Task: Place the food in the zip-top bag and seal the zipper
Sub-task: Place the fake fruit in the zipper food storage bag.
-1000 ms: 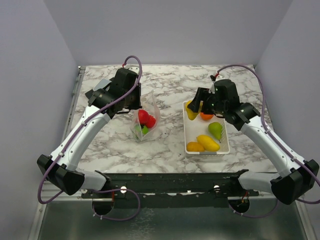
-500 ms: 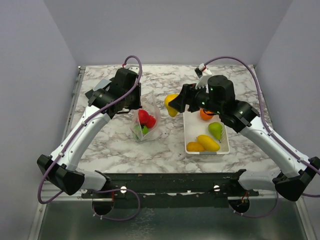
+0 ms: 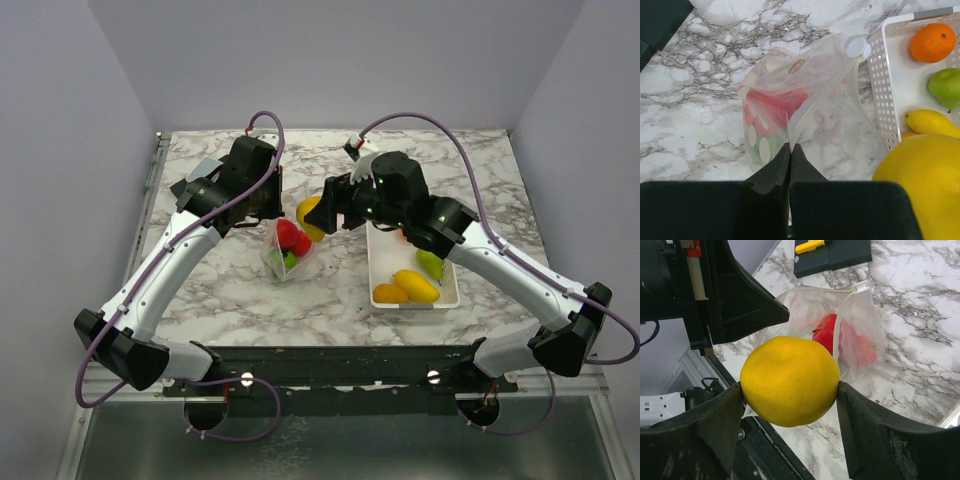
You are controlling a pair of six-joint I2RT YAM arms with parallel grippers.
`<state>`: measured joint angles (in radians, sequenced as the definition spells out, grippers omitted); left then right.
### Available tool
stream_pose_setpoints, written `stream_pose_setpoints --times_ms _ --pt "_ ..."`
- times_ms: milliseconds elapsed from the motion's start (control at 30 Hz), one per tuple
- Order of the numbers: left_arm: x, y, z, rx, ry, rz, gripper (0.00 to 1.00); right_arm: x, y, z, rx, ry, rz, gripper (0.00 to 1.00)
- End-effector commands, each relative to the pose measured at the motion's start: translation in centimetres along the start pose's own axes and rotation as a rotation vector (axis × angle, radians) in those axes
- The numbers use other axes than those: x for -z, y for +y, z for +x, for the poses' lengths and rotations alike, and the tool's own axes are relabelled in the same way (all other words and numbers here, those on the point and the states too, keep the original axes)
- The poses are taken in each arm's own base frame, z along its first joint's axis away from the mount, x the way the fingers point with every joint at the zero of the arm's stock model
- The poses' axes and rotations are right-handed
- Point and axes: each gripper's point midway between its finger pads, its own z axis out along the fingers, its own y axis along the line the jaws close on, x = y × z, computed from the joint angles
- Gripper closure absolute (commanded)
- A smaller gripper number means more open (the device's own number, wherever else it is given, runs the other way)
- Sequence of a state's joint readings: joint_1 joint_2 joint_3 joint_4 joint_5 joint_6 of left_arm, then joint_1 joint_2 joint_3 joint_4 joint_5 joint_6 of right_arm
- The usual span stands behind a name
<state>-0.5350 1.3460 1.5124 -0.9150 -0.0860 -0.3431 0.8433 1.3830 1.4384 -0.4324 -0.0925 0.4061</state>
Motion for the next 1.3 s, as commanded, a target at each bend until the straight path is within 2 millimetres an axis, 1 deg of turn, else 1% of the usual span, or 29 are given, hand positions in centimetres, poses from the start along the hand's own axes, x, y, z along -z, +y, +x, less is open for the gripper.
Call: stream_pose_setpoints --times_ms 0,233,400,500,567,667,733,833,1067,1267 --pt "0.6 -0.5 -0.4 0.001 -0.020 0.032 1.00 -0.8 1.2 -1.2 0.048 -0.040 -0.015 0.64" --pt "0.6 -0.6 -0.5 0.005 -0.023 0.033 1.00 -2.6 1.3 0.3 0.107 -0.006 0.028 0.62" --pt "0.7 -0.6 -0.6 0.005 -0.025 0.033 1.00 -4.0 0.8 1.5 0.150 0.018 0.086 0.60" --pt "0.7 -0.6 -0.6 0.006 -0.025 0.034 1.00 -4.9 -0.1 2.3 0.162 0.035 0.123 0.59" --pt "0.8 -0.5 -0.5 0.005 -0.026 0.033 1.00 -5.2 -0.5 2.8 0.164 0.043 0.137 0.54" --pt "0.8 -0.5 -0.5 0.005 -0.029 0.030 1.00 -5.5 -0.9 3.1 0.162 0.047 0.158 0.42" --pt "0.8 -0.4 -0.5 0.005 -0.028 0.028 1.00 -5.7 -1.6 3.3 0.153 0.053 0.196 0.34" --pt "0.8 -0.4 -0.4 0.006 -0.027 0.028 1.00 -5.8 -2.3 3.7 0.152 0.071 0.230 0.26" --pt "0.7 -0.4 -0.4 0.006 -0.024 0.027 1.00 -5.4 -2.1 3.5 0.137 0.063 0.227 0.15" --pt "0.6 -0.4 -0.3 0.007 -0.021 0.025 1.00 -4.9 -1.8 2.9 0.124 0.046 0.219 0.13"
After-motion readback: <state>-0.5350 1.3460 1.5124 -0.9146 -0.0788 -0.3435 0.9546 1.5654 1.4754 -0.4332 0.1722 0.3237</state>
